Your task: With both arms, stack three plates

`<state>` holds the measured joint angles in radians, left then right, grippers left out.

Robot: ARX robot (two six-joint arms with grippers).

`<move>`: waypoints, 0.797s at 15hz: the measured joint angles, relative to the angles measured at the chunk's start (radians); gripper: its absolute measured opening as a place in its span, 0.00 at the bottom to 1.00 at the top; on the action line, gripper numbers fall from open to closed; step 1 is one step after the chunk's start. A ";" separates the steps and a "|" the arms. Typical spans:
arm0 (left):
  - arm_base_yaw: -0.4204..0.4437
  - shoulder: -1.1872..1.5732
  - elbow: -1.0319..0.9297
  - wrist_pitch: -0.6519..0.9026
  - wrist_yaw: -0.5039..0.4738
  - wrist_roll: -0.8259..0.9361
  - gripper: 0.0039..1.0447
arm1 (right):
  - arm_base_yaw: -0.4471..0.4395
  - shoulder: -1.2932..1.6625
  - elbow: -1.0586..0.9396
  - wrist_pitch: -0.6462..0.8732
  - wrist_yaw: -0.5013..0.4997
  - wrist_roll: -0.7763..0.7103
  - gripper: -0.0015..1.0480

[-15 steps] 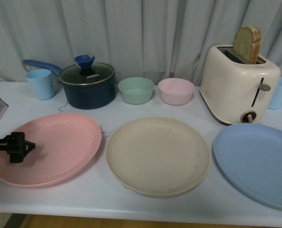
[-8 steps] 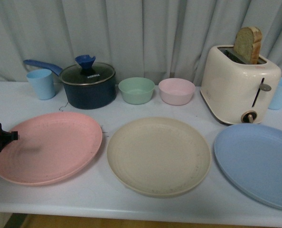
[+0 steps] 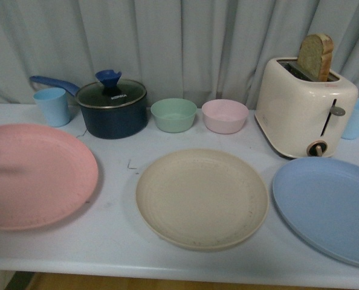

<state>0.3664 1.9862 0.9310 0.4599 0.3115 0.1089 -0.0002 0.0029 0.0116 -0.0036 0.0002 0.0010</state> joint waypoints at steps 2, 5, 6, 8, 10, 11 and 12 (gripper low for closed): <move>0.018 -0.107 -0.051 -0.006 0.035 -0.044 0.02 | 0.000 0.000 0.000 0.000 0.000 0.000 0.94; -0.150 -0.259 -0.201 0.053 0.073 -0.161 0.02 | 0.000 0.000 0.000 0.000 0.000 0.000 0.94; -0.237 -0.288 -0.235 0.084 0.065 -0.194 0.02 | 0.000 0.000 0.000 0.000 0.000 0.000 0.94; -0.369 -0.269 -0.235 0.148 0.005 -0.253 0.02 | 0.000 0.000 0.000 0.000 0.000 0.000 0.94; -0.454 -0.175 -0.185 0.185 -0.062 -0.316 0.02 | 0.000 0.000 0.000 0.000 0.000 0.000 0.94; -0.483 -0.125 -0.154 0.192 -0.081 -0.336 0.02 | 0.000 0.000 0.000 0.000 0.000 0.000 0.94; -0.508 -0.069 -0.116 0.193 -0.105 -0.354 0.02 | 0.000 0.000 0.000 0.000 0.000 0.000 0.94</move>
<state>-0.1417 1.9167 0.8154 0.6525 0.2062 -0.2451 -0.0002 0.0029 0.0116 -0.0036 0.0002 0.0010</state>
